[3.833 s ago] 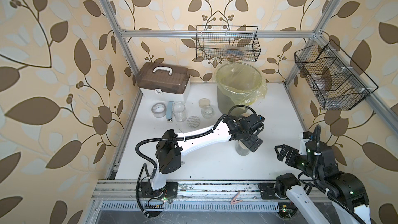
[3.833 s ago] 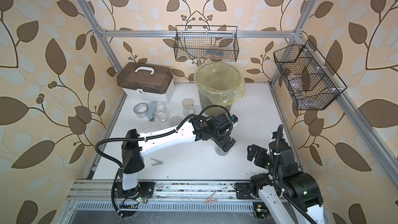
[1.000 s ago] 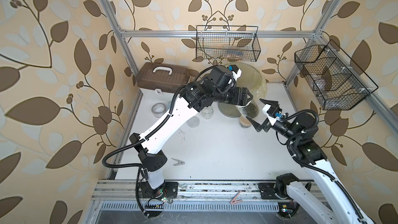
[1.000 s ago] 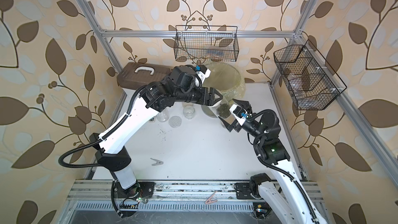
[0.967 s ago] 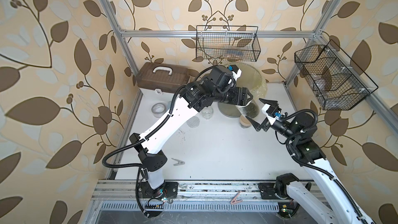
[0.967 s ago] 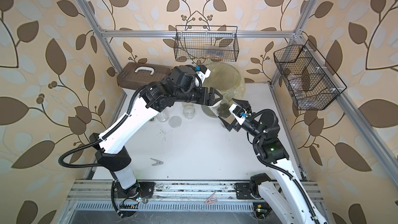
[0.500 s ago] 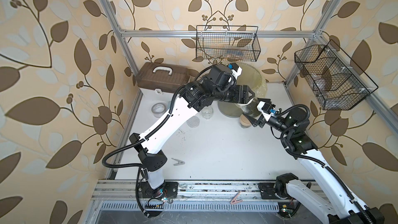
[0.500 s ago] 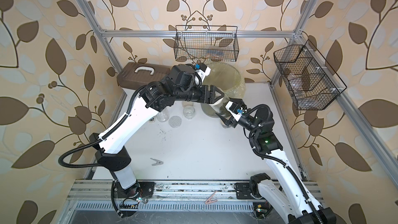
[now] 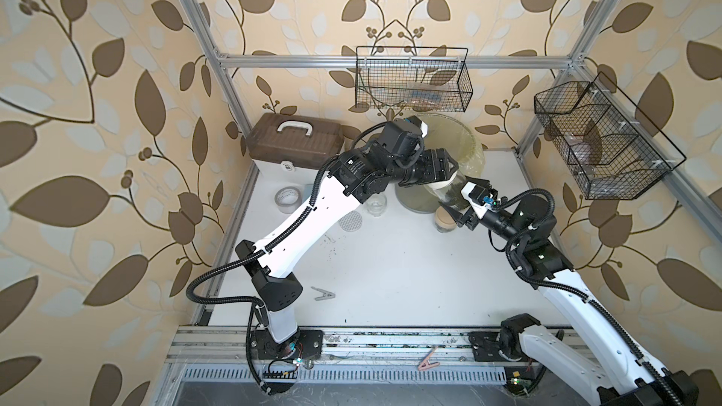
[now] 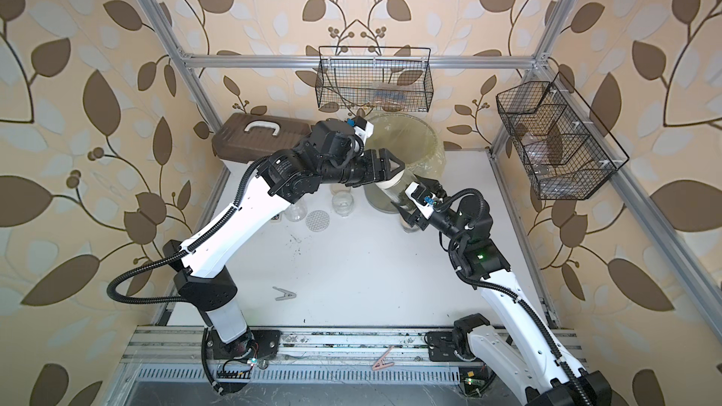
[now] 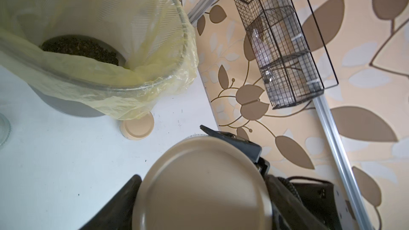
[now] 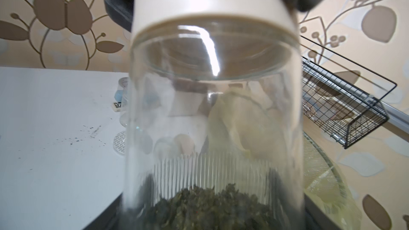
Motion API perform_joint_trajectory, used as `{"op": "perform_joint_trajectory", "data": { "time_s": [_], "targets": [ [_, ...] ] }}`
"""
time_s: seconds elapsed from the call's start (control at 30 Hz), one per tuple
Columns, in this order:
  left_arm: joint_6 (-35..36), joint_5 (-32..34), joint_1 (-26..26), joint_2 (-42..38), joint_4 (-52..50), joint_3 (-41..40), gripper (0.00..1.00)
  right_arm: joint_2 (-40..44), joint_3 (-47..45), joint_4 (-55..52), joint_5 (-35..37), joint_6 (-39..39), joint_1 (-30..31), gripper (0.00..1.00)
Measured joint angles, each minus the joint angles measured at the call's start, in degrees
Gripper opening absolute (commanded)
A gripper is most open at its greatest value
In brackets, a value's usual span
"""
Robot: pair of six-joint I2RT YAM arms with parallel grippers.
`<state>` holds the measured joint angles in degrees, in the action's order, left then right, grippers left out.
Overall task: Empty moldy tea leaves from jars
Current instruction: Unscrew the lid from the jar.
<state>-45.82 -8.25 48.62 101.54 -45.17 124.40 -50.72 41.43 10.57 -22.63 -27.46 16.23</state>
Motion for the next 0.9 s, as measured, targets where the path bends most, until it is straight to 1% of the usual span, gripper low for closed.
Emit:
{"op": "perform_joint_trajectory", "data": {
  "time_s": [0.03,0.1,0.17,0.2,0.23,0.3,0.4,0.53,0.63,0.73,0.8,0.9],
  "targets": [
    [-1.4,0.3,-0.2,0.0,-0.1,0.0,0.36,-0.3,0.0,0.2,1.8,-0.9,0.8,0.42],
    [-3.8,1.3,-0.3,0.0,0.0,0.0,0.61,-0.7,0.0,1.4,5.3,-2.3,2.4,0.40],
    [-4.6,1.9,-0.3,0.0,0.2,0.2,0.84,-0.8,0.0,2.2,7.3,-3.1,3.1,0.39],
    [-4.8,2.2,-0.3,0.0,0.4,0.5,0.94,-0.8,0.0,2.6,7.9,-3.5,3.3,0.39],
    [-5.6,2.3,-0.3,0.0,0.6,0.7,0.99,-0.8,0.0,3.3,8.3,-3.8,3.5,0.38],
    [-5.5,2.6,-0.2,0.0,1.9,1.4,0.99,-0.8,0.0,4.2,8.5,-3.9,3.8,0.38],
    [-3.4,3.4,-0.2,-0.4,4.5,1.9,0.99,-0.6,0.0,5.8,8.4,-3.3,3.7,0.37],
    [2.6,4.8,-0.2,-1.6,9.5,1.9,0.99,-0.1,0.0,6.4,6.8,-1.2,3.5,0.36],
    [10.2,4.7,-0.2,-3.7,11.3,1.9,0.99,0.4,0.0,6.4,4.8,1.0,2.6,0.36],
    [19.1,3.2,-0.2,-6.4,11.3,1.9,0.99,1.6,0.0,6.3,2.6,3.3,1.2,0.36],
    [25.2,1.6,-0.2,-8.3,11.0,1.8,0.99,2.8,0.0,6.0,1.2,4.3,0.3,0.36],
    [32.4,-2.3,-0.2,-10.8,10.5,1.0,0.99,4.7,0.0,5.3,-1.0,5.4,-0.2,0.36]
  ]
}}
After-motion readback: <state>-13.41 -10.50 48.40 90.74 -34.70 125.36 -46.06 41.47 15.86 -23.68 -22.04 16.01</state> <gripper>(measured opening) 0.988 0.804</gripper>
